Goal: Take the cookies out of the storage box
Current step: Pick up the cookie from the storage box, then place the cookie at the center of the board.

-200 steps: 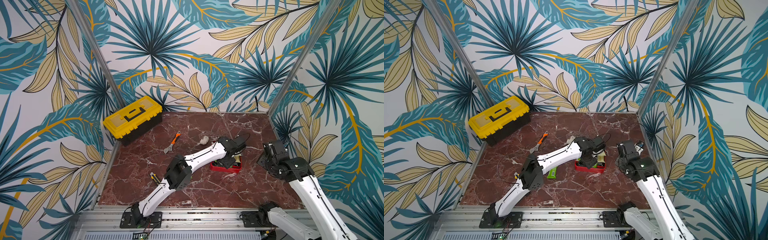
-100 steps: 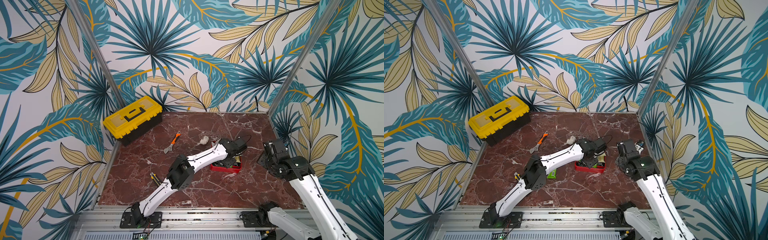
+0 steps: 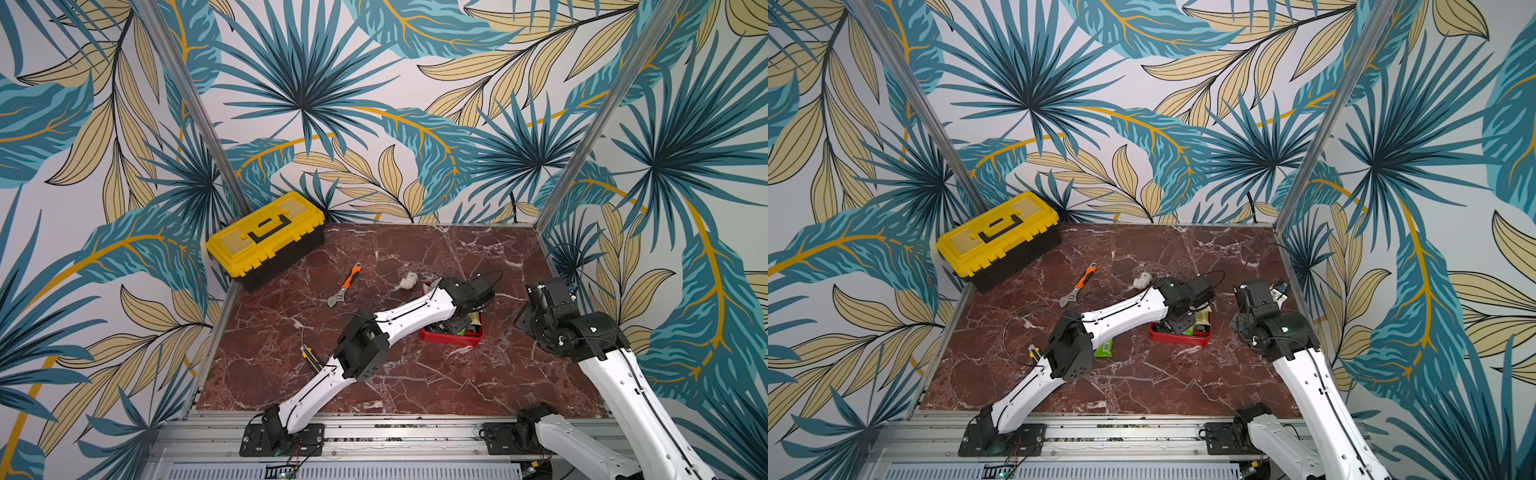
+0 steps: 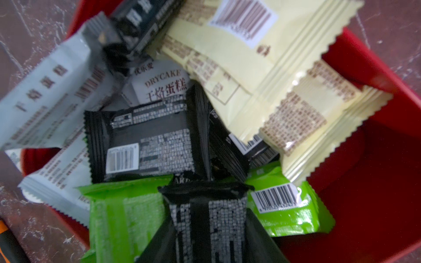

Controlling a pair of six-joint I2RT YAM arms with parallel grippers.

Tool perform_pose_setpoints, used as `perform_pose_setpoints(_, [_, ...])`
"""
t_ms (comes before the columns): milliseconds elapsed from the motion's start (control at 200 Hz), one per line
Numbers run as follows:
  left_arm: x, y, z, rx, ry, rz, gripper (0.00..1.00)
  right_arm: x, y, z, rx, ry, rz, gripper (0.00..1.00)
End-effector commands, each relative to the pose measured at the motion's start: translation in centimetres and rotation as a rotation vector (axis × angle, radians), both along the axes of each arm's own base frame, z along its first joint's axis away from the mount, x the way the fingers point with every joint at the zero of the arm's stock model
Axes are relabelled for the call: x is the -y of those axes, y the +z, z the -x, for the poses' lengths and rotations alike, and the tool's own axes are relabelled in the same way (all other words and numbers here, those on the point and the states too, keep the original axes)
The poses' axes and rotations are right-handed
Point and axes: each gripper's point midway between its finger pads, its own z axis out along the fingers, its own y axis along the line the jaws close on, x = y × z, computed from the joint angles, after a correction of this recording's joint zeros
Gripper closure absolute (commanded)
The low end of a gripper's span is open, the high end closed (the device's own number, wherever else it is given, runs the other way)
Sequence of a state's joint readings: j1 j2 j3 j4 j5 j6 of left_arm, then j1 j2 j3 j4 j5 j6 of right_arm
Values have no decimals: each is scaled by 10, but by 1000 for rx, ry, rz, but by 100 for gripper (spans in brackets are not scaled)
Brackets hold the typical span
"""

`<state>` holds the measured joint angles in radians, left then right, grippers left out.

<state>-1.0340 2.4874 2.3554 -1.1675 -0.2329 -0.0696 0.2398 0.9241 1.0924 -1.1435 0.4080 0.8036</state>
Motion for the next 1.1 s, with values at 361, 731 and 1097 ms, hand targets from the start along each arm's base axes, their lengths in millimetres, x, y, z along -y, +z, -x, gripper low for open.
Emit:
perform_pose_setpoints(361, [8, 87, 9, 67, 17, 213, 56, 5, -1, 2, -28, -4, 33, 41])
perform_pose_setpoints(731, [-70, 115, 4, 54, 262, 278, 56, -8, -6, -10, -52, 47, -7, 41])
perform_pose_setpoints(1097, [-203, 72, 13, -55, 637, 351, 56, -30, -23, -28, -99, 107, -81, 41])
